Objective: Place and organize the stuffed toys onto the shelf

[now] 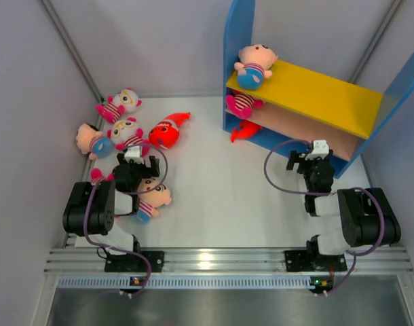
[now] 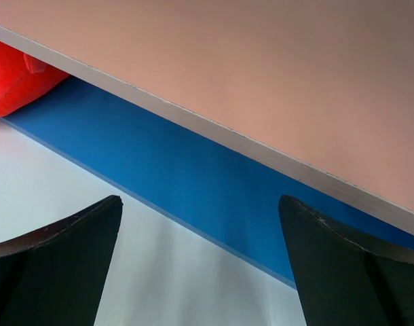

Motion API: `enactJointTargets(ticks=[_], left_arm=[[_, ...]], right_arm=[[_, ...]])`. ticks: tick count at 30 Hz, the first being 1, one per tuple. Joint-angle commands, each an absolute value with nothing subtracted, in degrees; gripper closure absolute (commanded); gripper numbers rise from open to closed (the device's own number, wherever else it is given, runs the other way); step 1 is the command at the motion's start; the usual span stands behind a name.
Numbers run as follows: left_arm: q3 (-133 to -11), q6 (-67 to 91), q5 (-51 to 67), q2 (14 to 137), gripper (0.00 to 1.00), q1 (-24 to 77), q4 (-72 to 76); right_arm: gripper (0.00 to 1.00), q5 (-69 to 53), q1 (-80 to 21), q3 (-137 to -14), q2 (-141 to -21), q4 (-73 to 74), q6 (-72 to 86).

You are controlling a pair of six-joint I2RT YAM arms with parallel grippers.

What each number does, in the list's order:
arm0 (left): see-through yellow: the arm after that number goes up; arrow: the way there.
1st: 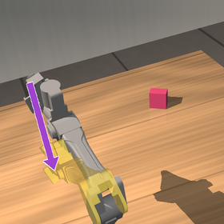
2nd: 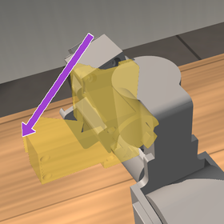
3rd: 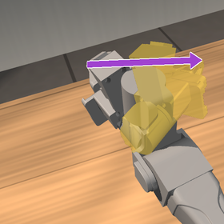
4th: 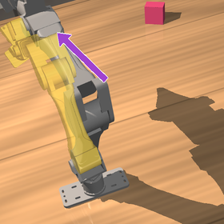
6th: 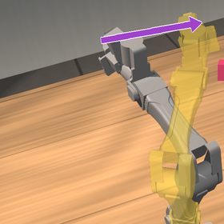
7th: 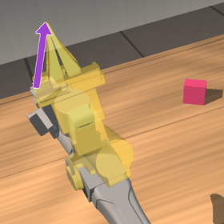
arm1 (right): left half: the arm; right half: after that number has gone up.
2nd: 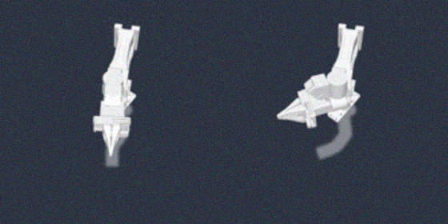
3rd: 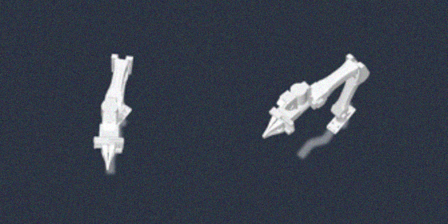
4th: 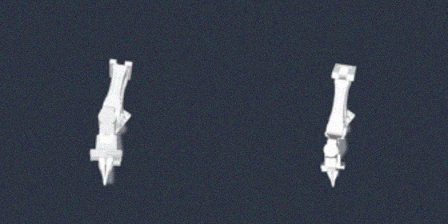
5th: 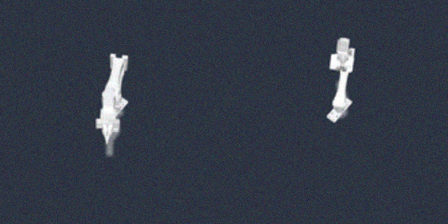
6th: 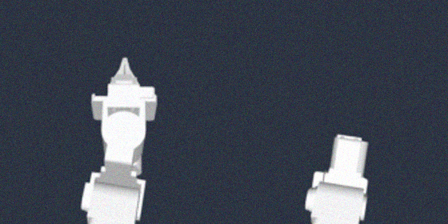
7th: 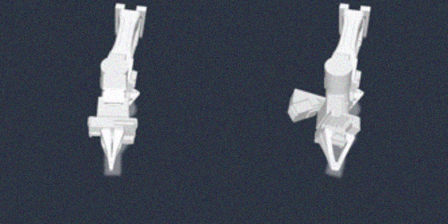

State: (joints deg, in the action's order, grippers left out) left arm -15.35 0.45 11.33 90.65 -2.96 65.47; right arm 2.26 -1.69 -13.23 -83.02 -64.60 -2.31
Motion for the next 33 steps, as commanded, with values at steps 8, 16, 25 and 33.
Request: enactJointTargets(ticks=[8, 16, 25, 33], left_arm=[[-16.0, 0.79, 11.96, 90.62, 0.01, -2.81, 67.85], [-45.99, -6.22, 23.01, 82.01, 0.13, -4.39, 7.89], [-68.44, -22.29, 27.61, 73.74, 0.08, -4.22, -44.42], [-61.81, -37.62, 22.33, 69.62, 0.01, -3.61, -73.56]], right_arm=[[0.01, 0.28, -0.7, -14.42, -82.88, -66.36, -1.66], [0.02, -8.78, -2.28, -21.43, -65.23, -36.87, -4.21], [0.04, -8.35, -12.2, -31.02, -56.43, -17.87, -7.29], [0.05, -12.03, -20.99, -38.67, -55.46, -6.69, -7.99]])
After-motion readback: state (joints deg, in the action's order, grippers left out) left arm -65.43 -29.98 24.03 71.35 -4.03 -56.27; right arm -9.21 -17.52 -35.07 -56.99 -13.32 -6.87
